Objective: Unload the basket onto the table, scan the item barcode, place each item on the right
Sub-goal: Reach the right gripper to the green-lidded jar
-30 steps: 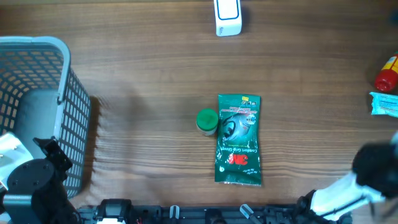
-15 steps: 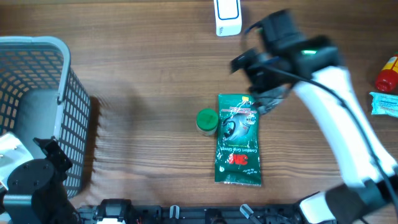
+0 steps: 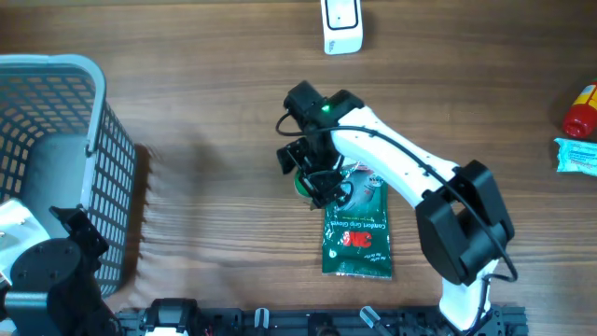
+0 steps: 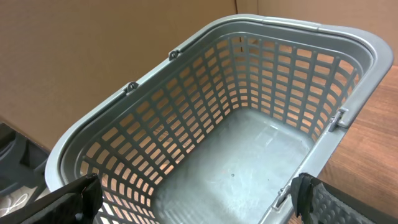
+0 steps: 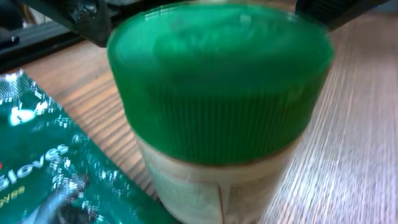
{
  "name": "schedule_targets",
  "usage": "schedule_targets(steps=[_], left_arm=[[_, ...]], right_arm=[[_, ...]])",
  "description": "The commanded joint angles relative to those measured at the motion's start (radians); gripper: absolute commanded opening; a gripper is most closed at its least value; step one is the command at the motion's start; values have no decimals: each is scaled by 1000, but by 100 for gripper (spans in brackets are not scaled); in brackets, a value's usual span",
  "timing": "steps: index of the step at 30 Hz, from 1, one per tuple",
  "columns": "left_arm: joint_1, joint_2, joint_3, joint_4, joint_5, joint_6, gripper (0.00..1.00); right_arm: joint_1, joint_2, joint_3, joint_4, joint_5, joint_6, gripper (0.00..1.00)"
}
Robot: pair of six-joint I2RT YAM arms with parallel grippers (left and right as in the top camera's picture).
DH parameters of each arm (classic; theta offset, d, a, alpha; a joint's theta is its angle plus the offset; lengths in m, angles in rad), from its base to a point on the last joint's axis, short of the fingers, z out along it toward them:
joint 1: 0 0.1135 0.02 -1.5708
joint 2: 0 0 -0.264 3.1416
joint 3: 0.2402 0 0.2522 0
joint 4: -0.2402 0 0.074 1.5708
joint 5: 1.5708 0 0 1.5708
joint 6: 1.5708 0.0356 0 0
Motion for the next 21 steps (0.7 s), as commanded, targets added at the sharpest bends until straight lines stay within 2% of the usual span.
schedule_targets(steps=[1,4,6,8,9,10,12,14,15,17,20,21], left_arm=[[8,0,6,3,-12,7,100],[8,0,6,3,-12,7,100],[8,0,6,3,-12,7,100],[8,0,6,3,-12,7,100],[8,0,6,3,-12,7,100],[8,0,6,3,-12,7,100],[8,0,6,3,-12,7,100],[8,0,6,3,-12,7,100],[8,0,6,3,-12,7,100],[8,0,6,3,-12,7,100],[8,0,6,3,-12,7,100],[8,0,6,3,-12,7,100]], right_arm=[[2,25,-3,1,134,32,84],[2,26,-3,1,233,18,67],[2,26,-3,49,244,-160,57],[1,26,-2,129,242,-564,57],[2,25,7,117,244,-744,57],[2,24,23,80,252,-971,61],[2,24,57,-24,354,-1226,70],[2,24,93,-120,547,-1337,71],[2,24,114,-153,588,-1386,77],[2,24,186,-191,556,-1374,91],[2,22,360,-234,478,-1346,100],[0,22,418,-260,481,-1241,100]])
